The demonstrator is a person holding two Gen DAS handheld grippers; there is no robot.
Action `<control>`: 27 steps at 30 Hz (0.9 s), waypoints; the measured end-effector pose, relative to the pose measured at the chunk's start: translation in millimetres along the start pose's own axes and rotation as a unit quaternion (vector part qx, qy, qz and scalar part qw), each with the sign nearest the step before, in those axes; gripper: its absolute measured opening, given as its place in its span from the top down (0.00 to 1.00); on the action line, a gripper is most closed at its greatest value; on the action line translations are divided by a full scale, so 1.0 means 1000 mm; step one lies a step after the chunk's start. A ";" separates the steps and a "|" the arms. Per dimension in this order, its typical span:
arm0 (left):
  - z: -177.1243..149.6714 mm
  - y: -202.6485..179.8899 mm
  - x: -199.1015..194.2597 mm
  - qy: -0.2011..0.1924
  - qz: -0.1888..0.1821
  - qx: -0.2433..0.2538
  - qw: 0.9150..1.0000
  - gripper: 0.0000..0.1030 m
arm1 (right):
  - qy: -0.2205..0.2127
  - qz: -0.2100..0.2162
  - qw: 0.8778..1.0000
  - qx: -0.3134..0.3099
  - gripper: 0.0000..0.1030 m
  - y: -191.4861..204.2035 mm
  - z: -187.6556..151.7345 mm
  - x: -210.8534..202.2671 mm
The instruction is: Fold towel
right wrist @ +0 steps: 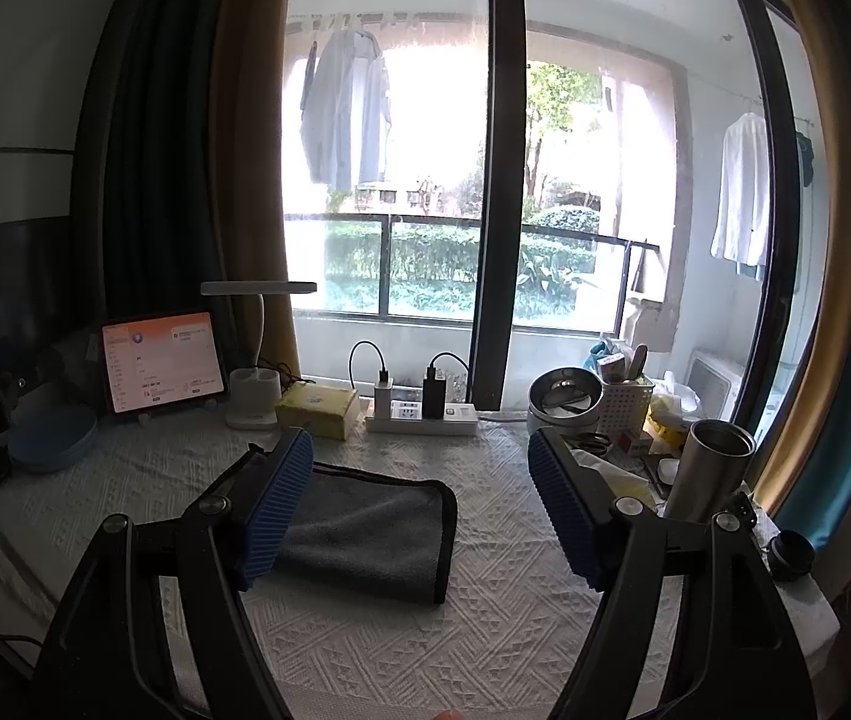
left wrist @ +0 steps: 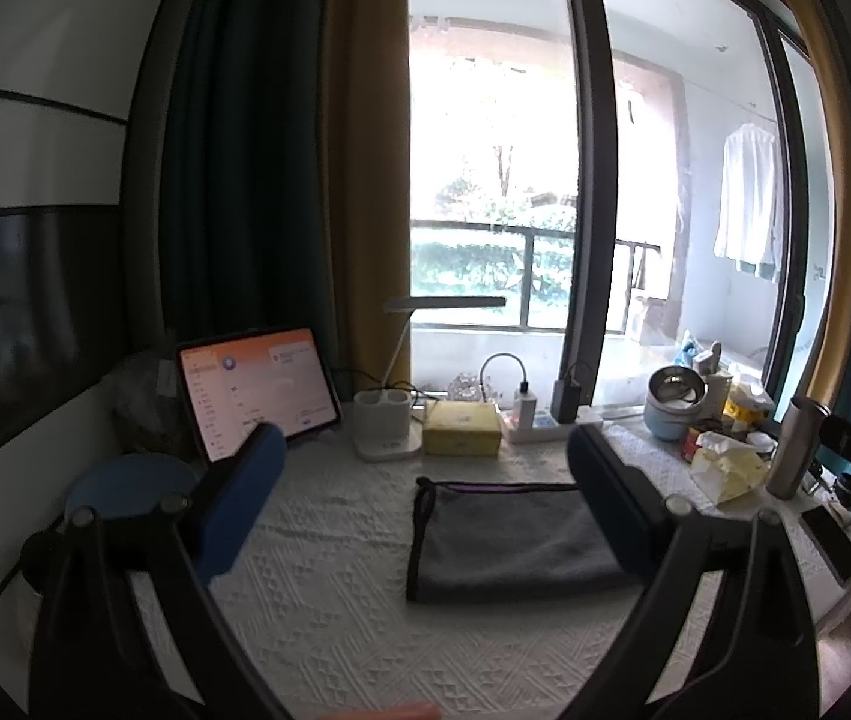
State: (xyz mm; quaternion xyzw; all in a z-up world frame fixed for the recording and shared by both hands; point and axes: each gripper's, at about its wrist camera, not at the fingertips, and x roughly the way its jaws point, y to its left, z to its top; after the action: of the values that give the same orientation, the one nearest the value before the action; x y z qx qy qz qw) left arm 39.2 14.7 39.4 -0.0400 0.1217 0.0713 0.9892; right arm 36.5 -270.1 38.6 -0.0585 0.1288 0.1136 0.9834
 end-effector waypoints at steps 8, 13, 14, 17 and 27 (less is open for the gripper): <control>-0.001 0.001 0.001 0.003 0.000 -0.001 1.000 0.07 | 0.004 0.003 1.000 -0.001 0.25 0.000 -0.002 0.004; -0.002 0.000 0.002 0.005 -0.001 0.000 1.000 0.07 | 0.005 0.003 1.000 0.000 0.25 -0.001 -0.002 0.005; -0.002 0.000 0.002 0.005 -0.001 0.000 1.000 0.07 | 0.005 0.003 1.000 0.000 0.25 -0.001 -0.002 0.005; -0.002 0.000 0.002 0.005 -0.001 0.000 1.000 0.07 | 0.004 0.003 1.000 0.000 0.25 -0.001 -0.002 0.005; -0.002 -0.001 0.003 0.006 0.000 0.001 1.000 0.07 | 0.005 0.004 1.000 0.001 0.25 -0.002 -0.002 0.006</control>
State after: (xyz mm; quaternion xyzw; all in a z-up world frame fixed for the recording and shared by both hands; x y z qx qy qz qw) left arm 41.4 14.0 37.1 -0.0390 0.1281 0.0712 0.9884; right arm 42.0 -270.6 34.9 -0.0575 0.1343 0.1170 0.9823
